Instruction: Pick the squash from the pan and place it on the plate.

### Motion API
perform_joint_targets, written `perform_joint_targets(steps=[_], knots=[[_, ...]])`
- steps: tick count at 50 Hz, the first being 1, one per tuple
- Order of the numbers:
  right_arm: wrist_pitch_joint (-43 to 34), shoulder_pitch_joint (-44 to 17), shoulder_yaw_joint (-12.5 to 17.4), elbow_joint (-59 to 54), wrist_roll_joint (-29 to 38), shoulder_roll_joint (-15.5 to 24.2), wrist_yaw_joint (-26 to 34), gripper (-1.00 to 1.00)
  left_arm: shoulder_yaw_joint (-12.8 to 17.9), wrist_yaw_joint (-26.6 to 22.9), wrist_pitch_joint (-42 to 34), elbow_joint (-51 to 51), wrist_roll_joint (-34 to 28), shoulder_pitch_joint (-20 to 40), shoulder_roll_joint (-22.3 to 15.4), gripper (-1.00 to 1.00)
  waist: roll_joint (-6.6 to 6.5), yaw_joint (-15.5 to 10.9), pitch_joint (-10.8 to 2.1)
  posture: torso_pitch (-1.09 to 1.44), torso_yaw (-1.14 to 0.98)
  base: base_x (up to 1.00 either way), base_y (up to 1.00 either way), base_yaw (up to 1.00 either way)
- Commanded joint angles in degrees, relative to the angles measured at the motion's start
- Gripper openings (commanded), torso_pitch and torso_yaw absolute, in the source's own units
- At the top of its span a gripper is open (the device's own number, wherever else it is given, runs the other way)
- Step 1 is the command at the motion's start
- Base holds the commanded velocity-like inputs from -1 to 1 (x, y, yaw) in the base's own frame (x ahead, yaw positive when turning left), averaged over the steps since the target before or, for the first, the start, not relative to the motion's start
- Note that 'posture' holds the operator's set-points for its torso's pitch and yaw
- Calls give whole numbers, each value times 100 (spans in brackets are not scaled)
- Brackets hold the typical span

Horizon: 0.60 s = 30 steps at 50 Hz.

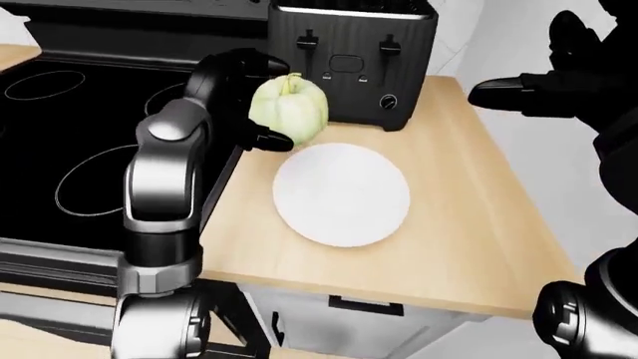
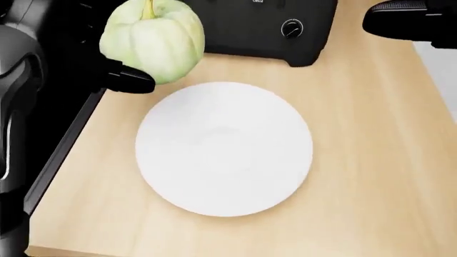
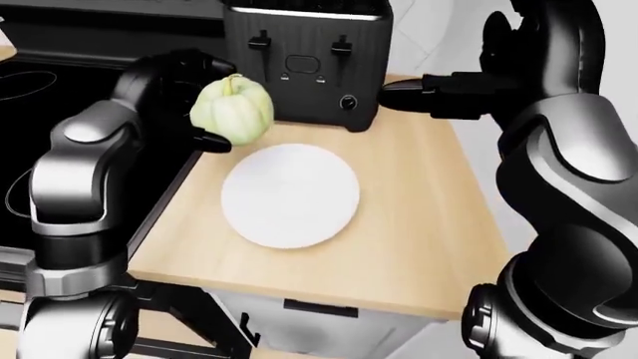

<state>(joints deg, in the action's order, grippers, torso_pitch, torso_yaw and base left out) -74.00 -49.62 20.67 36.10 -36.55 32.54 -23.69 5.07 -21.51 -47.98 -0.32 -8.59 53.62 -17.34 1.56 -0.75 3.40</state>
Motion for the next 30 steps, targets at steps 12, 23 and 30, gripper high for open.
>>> perform_joint_targets(steps=[12,23,30], knots=[[164,-139,46,37,44,68,-12,100,18,-490,-540,-1348,-105,26,-65,-22,34,-22,-169,0,0,0,0,0],[164,-131,53,44,55,60,1,100,-342,-1005,-923,-2233,-499,-302,215,-18,46,-41,-171,0,0,0,0,0],[98,-185,88,65,14,75,-24,100,-517,-1394,-998,-2420,-783,-279,443,-18,75,-55,-155,0,0,0,0,0]])
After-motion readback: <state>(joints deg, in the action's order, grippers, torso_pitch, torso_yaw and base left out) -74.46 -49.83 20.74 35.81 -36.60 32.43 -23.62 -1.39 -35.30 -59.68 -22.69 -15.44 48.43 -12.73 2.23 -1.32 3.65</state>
